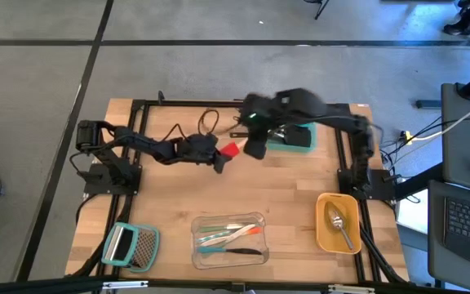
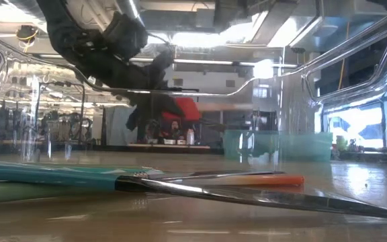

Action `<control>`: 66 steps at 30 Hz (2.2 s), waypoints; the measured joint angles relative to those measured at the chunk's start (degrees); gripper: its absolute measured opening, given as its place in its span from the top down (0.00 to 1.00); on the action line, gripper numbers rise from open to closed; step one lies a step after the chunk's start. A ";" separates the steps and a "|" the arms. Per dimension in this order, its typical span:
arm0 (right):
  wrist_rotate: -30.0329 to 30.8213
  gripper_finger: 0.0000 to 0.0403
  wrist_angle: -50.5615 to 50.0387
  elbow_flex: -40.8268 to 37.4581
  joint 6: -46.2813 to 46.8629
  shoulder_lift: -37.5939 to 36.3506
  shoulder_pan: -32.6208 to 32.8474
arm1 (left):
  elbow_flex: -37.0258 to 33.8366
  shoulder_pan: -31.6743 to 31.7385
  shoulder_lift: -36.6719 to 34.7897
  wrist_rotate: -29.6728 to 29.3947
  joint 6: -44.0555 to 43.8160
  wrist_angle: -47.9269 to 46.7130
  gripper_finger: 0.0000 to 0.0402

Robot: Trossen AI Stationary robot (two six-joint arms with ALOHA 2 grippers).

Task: Pick & Place Kitchen Items
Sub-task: Put the red spatula into the green bin

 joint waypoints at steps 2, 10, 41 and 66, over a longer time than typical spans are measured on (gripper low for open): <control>-1.06 0.74 4.50 0.02 2.83 -3.42 0.00 | 0.00 0.38 0.00 -0.02 -1.27 2.76 0.97; -0.72 0.74 21.54 0.07 11.62 -14.01 1.53 | -0.02 0.37 0.00 0.08 -5.52 19.55 0.97; -1.81 0.74 89.85 -72.48 22.71 -53.23 -6.70 | 2.16 1.77 0.04 -5.34 -11.11 51.90 0.97; -20.95 0.48 106.15 -70.88 39.42 -44.70 -18.69 | 14.56 -2.69 0.04 -3.98 -3.93 38.63 0.97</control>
